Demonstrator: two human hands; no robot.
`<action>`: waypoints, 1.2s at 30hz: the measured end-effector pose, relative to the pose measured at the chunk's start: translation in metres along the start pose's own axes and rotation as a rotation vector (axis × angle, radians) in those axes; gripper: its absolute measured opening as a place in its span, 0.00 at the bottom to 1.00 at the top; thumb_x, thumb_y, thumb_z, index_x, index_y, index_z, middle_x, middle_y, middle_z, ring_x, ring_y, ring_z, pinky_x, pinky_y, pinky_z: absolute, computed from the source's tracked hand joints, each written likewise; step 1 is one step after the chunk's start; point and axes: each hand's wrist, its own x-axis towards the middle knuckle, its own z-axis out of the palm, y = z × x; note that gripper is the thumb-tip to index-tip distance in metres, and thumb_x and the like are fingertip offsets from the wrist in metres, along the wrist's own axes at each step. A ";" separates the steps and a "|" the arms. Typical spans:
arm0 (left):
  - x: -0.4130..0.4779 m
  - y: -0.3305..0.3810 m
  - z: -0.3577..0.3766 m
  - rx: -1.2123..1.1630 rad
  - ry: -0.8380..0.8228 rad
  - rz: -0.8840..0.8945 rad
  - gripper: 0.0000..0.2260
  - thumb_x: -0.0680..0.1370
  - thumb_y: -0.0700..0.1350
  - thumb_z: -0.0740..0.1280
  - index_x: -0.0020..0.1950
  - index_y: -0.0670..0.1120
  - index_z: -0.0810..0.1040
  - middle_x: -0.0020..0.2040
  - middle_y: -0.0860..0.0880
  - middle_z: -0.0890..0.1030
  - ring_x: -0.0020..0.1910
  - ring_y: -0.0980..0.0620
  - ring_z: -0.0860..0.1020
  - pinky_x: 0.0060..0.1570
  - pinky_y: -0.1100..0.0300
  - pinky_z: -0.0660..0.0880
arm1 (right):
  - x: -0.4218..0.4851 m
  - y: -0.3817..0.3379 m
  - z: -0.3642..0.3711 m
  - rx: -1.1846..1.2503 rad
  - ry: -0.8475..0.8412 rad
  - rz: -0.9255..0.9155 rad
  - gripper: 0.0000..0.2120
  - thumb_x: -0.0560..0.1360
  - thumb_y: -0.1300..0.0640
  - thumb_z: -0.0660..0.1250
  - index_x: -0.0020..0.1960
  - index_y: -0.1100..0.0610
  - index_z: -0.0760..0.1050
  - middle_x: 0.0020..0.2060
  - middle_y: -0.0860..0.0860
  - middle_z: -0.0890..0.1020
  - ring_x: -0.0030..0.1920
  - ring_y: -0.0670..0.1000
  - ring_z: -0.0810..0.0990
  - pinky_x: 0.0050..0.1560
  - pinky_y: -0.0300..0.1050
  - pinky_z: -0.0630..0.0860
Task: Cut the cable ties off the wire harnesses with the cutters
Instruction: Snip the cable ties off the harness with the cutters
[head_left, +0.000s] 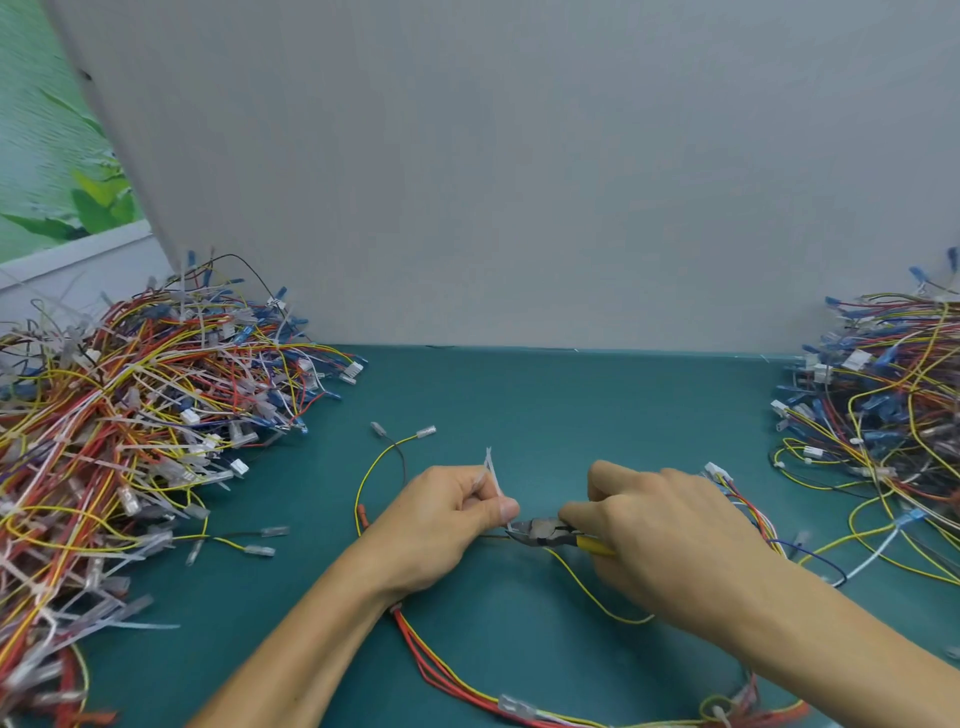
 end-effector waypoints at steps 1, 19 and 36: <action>0.000 0.000 0.000 -0.001 0.001 -0.001 0.12 0.76 0.49 0.69 0.33 0.49 0.74 0.24 0.55 0.63 0.30 0.51 0.63 0.34 0.56 0.61 | 0.000 0.000 0.000 -0.005 0.001 -0.006 0.11 0.78 0.50 0.53 0.56 0.50 0.70 0.49 0.47 0.70 0.36 0.58 0.66 0.27 0.45 0.50; -0.003 0.006 -0.001 0.078 0.096 0.063 0.11 0.79 0.48 0.65 0.39 0.44 0.73 0.28 0.53 0.67 0.30 0.54 0.67 0.35 0.57 0.65 | 0.004 0.002 0.018 0.164 0.038 0.019 0.04 0.77 0.55 0.55 0.50 0.50 0.67 0.42 0.48 0.70 0.42 0.59 0.75 0.36 0.47 0.66; -0.140 0.069 0.027 0.800 -0.165 0.203 0.06 0.81 0.49 0.50 0.53 0.53 0.66 0.48 0.54 0.62 0.47 0.52 0.68 0.47 0.54 0.69 | -0.062 0.068 -0.058 1.058 0.557 0.479 0.04 0.75 0.53 0.67 0.49 0.50 0.76 0.34 0.47 0.79 0.33 0.47 0.77 0.37 0.43 0.72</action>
